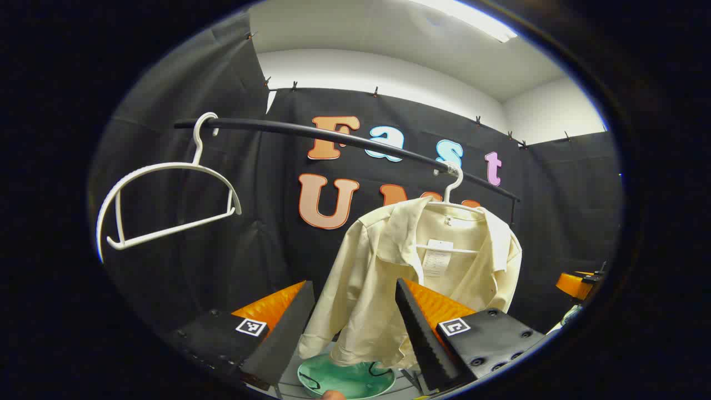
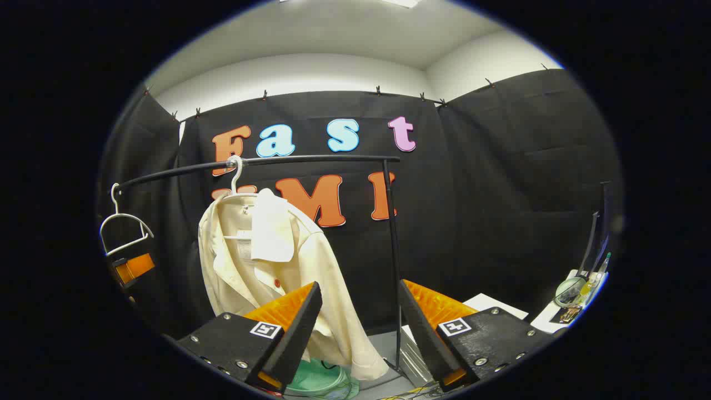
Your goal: Grasp the clothes on the hanger with both hands and then place them into the laundry hamper below.
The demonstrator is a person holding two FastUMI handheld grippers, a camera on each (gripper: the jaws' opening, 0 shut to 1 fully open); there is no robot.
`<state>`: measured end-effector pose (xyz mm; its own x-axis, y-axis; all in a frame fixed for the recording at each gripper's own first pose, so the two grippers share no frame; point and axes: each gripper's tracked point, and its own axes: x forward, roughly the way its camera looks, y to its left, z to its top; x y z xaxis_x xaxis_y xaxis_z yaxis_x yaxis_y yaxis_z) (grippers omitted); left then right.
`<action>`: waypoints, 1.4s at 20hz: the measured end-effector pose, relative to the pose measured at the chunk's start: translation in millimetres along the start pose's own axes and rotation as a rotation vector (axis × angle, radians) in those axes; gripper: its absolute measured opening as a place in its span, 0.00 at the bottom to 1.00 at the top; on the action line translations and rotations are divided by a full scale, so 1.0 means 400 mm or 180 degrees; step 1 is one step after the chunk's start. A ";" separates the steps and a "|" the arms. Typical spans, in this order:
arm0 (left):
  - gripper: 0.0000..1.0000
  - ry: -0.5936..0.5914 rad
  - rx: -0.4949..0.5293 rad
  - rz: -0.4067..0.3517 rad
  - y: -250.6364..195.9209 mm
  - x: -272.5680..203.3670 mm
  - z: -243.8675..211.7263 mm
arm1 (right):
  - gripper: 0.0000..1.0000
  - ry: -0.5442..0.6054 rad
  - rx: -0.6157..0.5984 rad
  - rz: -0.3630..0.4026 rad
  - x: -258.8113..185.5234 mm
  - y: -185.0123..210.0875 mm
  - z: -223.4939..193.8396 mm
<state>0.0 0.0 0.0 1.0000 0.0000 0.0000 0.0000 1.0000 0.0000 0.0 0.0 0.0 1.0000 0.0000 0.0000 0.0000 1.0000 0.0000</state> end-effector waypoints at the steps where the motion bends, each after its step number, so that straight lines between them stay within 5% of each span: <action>1: 0.97 0.0000 0.0005 -0.0010 -0.003 -0.003 0.000 | 0.85 -0.0010 -0.0013 0.0000 -0.003 0.003 0.004; 8: 0.97 -0.0025 0.0035 0.0102 0.017 -0.017 0.012 | 0.78 -0.0010 -0.0185 0.0108 -0.004 0.046 -0.002; 17: 0.97 -0.0037 0.0058 0.0209 0.045 -0.019 0.021 | 0.93 0.0031 -0.0157 0.0201 0.008 0.082 -0.016; 28: 1.00 -0.0017 0.0086 0.0345 0.098 -0.018 0.014 | 0.93 0.0133 -0.0248 0.0526 0.017 0.269 -0.059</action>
<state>-7.0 39.2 5.7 0.9941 0.1082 0.0069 -0.1083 0.9938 0.0268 6.8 107.7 -23.4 0.9855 0.1628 -0.0481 -0.1661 0.9833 -0.0740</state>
